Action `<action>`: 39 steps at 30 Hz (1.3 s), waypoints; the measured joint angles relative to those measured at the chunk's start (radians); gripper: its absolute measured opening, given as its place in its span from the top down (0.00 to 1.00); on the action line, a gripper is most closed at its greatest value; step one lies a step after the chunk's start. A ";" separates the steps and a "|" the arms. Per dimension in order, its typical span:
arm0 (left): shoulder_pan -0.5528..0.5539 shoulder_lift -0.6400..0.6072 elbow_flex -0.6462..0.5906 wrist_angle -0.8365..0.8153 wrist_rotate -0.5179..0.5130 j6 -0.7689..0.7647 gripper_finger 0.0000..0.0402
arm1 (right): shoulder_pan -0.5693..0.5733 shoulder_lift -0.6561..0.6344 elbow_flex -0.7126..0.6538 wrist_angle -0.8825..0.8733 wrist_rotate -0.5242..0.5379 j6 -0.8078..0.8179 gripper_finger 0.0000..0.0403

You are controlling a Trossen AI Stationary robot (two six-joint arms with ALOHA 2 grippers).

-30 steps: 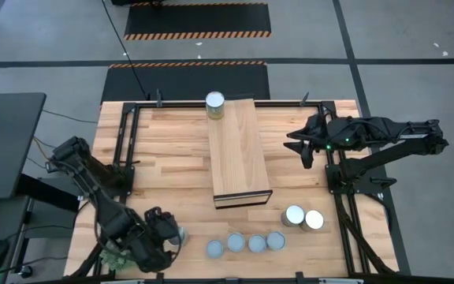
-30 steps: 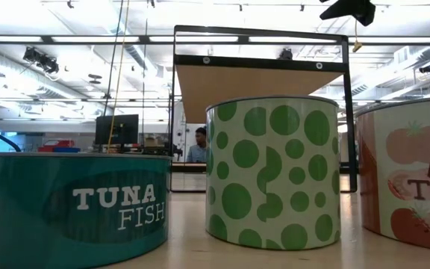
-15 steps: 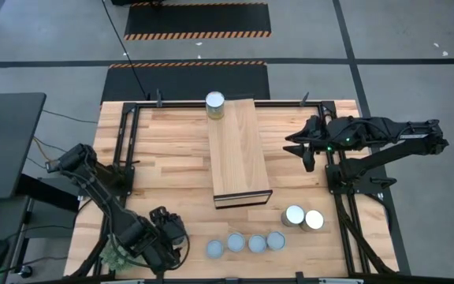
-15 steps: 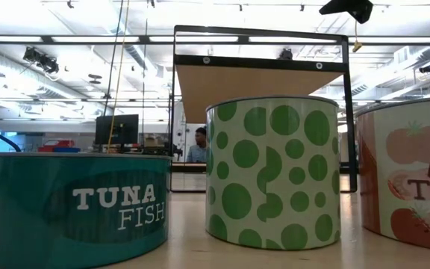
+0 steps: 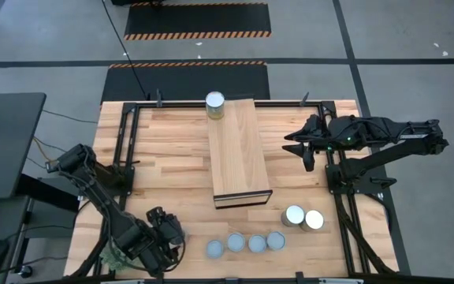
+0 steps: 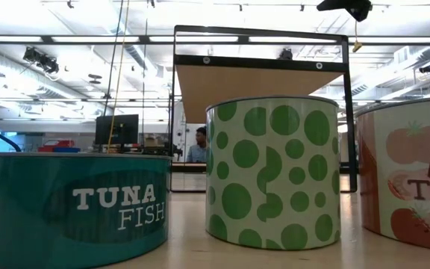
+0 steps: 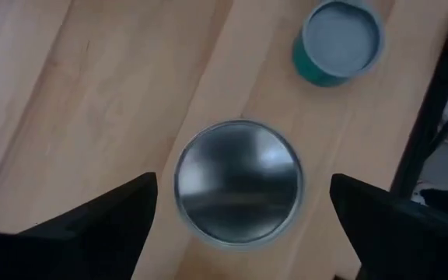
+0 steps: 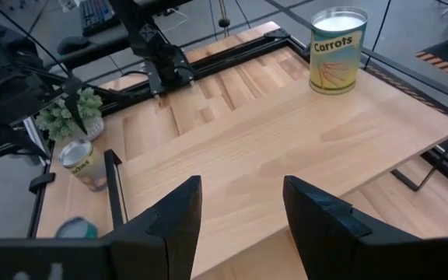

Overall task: Pick and place cans onto a shelf
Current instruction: Put the canned peaches on the shelf

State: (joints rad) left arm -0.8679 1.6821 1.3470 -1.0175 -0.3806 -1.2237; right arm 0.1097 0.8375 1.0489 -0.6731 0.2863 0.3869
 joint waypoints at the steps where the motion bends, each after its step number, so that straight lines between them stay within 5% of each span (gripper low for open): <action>1: 0.000 0.000 -0.001 -0.005 -0.002 0.000 0.04 | 0.000 0.000 0.000 0.000 0.000 -0.001 0.53; 10: 0.046 -0.039 -0.041 -0.091 -0.001 -0.103 0.09 | 0.000 0.000 0.000 0.033 0.000 -0.020 0.53; 21: 0.068 -0.194 -0.281 0.182 0.112 -0.179 0.20 | -0.001 0.000 0.000 0.068 -0.001 -0.012 0.53; 39: 0.098 -0.158 -0.277 0.191 0.154 -0.134 0.61 | -0.001 0.000 0.000 0.108 -0.001 0.005 0.53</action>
State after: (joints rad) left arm -0.7704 1.5241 1.0698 -0.8263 -0.2266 -1.3579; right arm 0.1089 0.8379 1.0492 -0.5650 0.2852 0.3924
